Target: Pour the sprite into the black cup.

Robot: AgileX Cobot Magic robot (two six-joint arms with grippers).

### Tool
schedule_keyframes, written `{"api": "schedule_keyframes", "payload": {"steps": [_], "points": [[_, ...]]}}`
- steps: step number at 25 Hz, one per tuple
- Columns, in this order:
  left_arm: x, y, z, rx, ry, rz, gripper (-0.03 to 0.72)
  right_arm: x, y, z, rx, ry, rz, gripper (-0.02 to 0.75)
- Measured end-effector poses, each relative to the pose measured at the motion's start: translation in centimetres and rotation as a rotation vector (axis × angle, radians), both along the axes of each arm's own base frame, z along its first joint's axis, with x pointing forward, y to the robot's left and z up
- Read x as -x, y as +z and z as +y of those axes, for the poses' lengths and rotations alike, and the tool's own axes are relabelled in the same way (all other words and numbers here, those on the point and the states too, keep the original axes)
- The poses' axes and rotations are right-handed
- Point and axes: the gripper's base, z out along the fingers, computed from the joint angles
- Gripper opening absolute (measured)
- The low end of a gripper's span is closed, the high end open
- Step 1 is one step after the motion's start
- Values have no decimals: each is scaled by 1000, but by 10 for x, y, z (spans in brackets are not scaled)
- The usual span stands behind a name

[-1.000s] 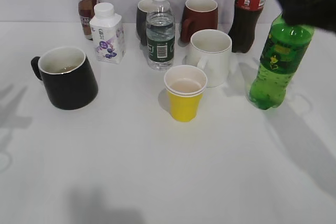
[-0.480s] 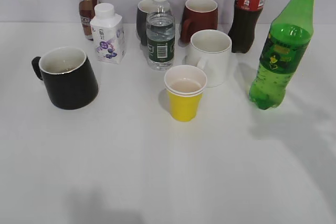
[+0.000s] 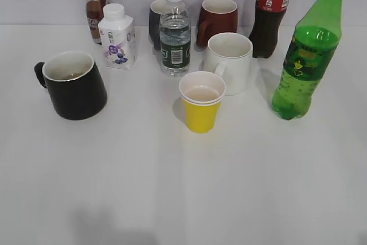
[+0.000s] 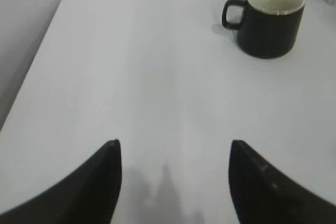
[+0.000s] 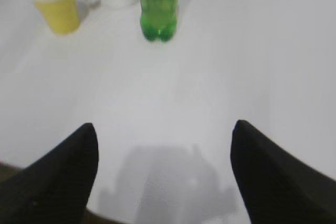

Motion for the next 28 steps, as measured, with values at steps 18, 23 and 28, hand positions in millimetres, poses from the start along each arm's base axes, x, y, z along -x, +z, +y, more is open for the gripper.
{"api": "schedule_keyframes", "payload": {"steps": [18, 23, 28], "points": [[-18, -24, -4, 2, -30, -41, 491, -14, -34, 4, -2, -3, 15, 584], [-18, -24, -4, 2, -30, -41, 491, -15, -33, 4, -1, -7, 5, 575], [-18, -24, -4, 2, -30, -41, 491, -15, -33, 4, -2, -82, 4, 575]]}}
